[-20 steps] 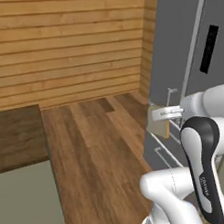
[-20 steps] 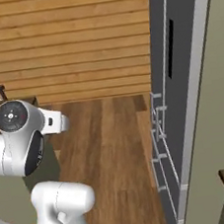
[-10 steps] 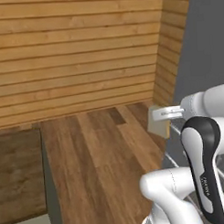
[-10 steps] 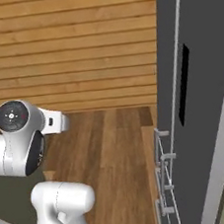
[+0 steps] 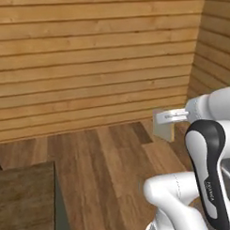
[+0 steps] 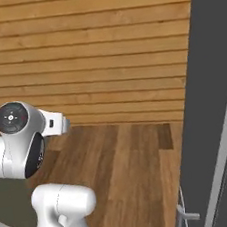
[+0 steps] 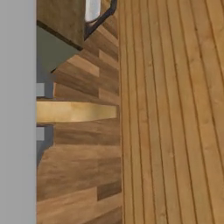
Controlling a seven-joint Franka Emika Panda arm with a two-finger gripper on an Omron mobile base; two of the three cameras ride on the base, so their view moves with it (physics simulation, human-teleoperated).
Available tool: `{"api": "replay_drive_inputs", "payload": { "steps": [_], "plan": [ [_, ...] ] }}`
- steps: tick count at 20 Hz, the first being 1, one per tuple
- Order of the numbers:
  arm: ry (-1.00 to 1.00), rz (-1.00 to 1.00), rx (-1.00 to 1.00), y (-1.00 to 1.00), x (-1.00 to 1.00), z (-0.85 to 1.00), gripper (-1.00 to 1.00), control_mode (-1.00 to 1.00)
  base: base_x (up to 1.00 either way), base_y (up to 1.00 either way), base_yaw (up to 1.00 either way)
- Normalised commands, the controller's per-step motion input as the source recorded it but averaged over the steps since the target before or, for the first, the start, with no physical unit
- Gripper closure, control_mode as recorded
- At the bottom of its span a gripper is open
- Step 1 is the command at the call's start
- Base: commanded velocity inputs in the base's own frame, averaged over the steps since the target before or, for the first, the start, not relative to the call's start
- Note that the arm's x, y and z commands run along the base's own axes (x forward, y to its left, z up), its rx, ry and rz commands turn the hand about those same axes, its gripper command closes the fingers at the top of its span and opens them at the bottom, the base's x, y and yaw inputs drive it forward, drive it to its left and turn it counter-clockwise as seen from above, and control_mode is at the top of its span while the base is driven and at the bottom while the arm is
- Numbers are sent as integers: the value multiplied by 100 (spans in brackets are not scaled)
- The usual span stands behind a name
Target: Start the toaster. Once the lever pops up, take the bread to the plate on the dining counter.
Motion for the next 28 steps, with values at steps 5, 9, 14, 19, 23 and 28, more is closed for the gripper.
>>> {"api": "replay_drive_inputs", "payload": {
  "steps": [5, 9, 14, 19, 23, 28],
  "plan": [
    [0, 0, 0, 0, 0, 0, 100, 100, 100, -4, 49],
    [0, 0, 0, 0, 0, 0, 100, 100, 100, -16, 58],
    [0, 0, 0, 0, 0, 0, 100, 100, 100, -31, 70],
    [0, 0, 0, 0, 0, 0, 100, 100, 100, -29, 74],
    [0, 0, 0, 0, 0, 0, 100, 100, 100, -26, 76],
    [0, 0, 0, 0, 0, 0, 100, 100, 100, -28, 75]
  ]
}}
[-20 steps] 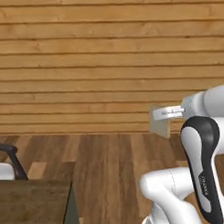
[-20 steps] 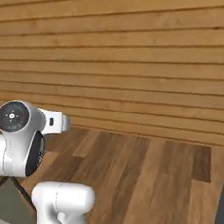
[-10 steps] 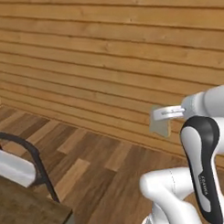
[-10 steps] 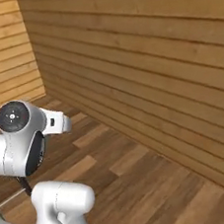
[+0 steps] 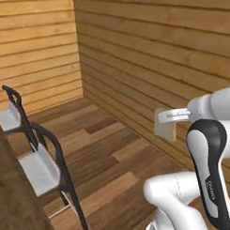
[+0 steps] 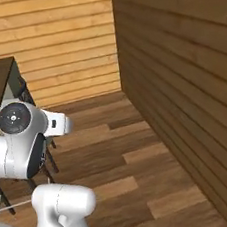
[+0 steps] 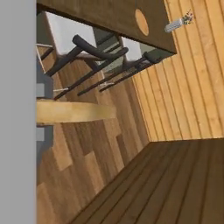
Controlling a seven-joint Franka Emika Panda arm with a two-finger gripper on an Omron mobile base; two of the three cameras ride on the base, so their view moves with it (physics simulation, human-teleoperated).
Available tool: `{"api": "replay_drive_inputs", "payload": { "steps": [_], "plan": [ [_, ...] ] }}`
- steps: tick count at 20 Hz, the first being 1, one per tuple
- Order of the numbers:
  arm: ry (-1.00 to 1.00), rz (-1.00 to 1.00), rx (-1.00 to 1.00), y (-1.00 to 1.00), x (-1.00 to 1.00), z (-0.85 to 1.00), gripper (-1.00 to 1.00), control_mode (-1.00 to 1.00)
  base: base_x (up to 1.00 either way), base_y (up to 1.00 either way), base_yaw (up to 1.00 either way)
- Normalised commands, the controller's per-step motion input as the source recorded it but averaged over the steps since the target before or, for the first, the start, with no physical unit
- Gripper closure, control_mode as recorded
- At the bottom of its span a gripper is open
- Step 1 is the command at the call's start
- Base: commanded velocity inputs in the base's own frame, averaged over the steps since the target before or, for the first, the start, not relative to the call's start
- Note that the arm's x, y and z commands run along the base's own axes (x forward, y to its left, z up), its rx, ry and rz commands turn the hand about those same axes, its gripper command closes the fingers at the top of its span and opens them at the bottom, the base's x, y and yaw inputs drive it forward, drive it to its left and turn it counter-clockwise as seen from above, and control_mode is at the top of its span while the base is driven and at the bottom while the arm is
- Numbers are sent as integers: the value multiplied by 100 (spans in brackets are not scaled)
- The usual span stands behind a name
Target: Start the toaster. Once the lever pops up, take the bread to the plate on the dining counter.
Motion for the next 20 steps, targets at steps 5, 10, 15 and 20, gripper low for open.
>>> {"api": "replay_drive_inputs", "payload": {
  "steps": [5, 10, 15, 20],
  "plan": [
    [0, 0, 0, 0, 0, 0, 100, 100, 100, -34, 74],
    [0, 0, 0, 0, 0, 0, 100, 100, 100, -49, 69],
    [0, 0, 0, 0, 0, 0, 100, 100, 100, -83, 58],
    [0, 0, 0, 0, 0, 0, 100, 100, 99, -84, 58]
  ]
}}
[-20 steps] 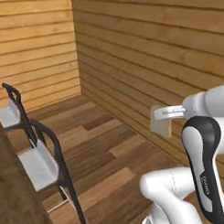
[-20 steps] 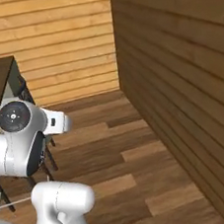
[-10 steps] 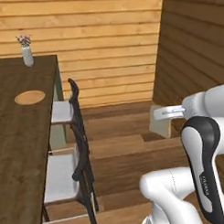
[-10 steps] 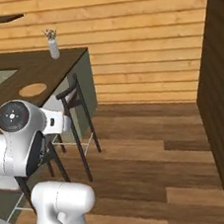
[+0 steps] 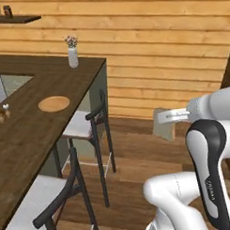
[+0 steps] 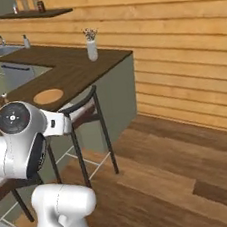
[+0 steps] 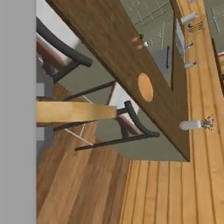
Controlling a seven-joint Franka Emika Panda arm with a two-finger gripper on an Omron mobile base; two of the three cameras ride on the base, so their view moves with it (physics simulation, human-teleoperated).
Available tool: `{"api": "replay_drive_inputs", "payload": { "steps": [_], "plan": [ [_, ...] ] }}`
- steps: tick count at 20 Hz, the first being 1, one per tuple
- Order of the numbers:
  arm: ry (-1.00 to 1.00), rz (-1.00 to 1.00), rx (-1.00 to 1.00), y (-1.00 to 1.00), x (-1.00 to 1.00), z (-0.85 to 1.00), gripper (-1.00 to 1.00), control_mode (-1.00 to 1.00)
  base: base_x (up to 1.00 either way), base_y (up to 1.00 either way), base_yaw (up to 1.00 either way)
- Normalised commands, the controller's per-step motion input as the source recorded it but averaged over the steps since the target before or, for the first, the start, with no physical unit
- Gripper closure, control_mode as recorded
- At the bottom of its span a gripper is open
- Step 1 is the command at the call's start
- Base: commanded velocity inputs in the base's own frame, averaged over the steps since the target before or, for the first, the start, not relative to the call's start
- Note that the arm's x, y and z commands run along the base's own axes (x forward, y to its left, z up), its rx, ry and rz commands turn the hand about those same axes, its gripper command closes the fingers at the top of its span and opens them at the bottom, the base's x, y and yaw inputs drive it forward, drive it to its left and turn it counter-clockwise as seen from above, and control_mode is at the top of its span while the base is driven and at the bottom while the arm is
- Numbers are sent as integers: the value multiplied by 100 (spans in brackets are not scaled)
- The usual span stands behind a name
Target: Start the toaster. Once the lever pops up, take the bread to the plate on the dining counter.
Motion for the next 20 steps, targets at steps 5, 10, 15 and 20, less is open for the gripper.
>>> {"api": "replay_drive_inputs", "payload": {
  "steps": [5, 10, 15, 20],
  "plan": [
    [0, 0, 0, 0, 0, 0, 100, 100, 100, -58, 60],
    [0, 0, 0, 0, 0, 0, 100, 100, 100, -61, 63],
    [0, 0, 0, 0, 0, 0, 100, 100, 100, -71, 61],
    [0, 0, 0, 0, 0, 0, 100, 100, 99, -61, 59]
  ]
}}
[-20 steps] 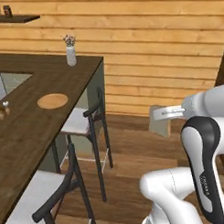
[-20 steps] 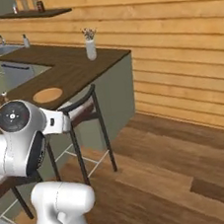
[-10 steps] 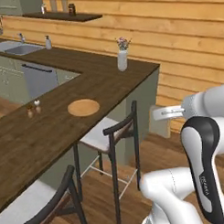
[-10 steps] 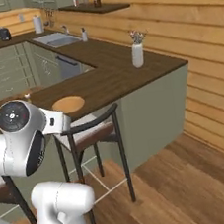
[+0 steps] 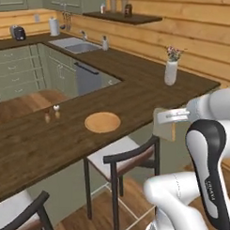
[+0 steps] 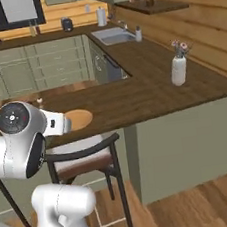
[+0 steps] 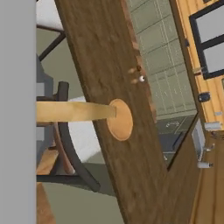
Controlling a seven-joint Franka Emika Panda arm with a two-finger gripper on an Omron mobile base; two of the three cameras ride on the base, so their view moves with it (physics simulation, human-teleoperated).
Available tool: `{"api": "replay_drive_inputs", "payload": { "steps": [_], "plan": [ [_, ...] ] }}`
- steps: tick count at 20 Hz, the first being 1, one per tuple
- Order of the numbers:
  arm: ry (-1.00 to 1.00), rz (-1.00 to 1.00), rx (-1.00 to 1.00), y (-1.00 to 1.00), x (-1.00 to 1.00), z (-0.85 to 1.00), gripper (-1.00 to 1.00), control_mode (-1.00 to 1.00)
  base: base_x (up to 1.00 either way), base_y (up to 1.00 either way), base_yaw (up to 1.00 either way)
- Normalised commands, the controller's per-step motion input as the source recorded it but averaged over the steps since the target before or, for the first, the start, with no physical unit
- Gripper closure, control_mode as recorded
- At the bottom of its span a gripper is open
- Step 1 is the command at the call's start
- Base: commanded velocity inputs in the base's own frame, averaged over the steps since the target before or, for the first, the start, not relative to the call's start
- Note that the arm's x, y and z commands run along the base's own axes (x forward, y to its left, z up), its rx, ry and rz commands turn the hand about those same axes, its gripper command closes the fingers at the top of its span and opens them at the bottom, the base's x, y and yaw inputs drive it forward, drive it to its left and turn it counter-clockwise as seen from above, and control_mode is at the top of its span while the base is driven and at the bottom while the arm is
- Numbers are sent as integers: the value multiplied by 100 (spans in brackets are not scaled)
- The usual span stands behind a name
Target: Start the toaster. Once the lever pops up, take the bread to the plate on the dining counter.
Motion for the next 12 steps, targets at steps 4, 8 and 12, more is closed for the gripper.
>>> {"api": "replay_drive_inputs", "payload": {
  "steps": [4, 8, 12],
  "plan": [
    [0, 0, 0, 0, 0, 0, 100, 100, 100, -54, 61],
    [0, 0, 0, 0, 0, 0, 100, 100, 99, -42, 62],
    [0, 0, 0, 0, 0, 0, 100, 100, 93, -29, 61]
  ]
}}
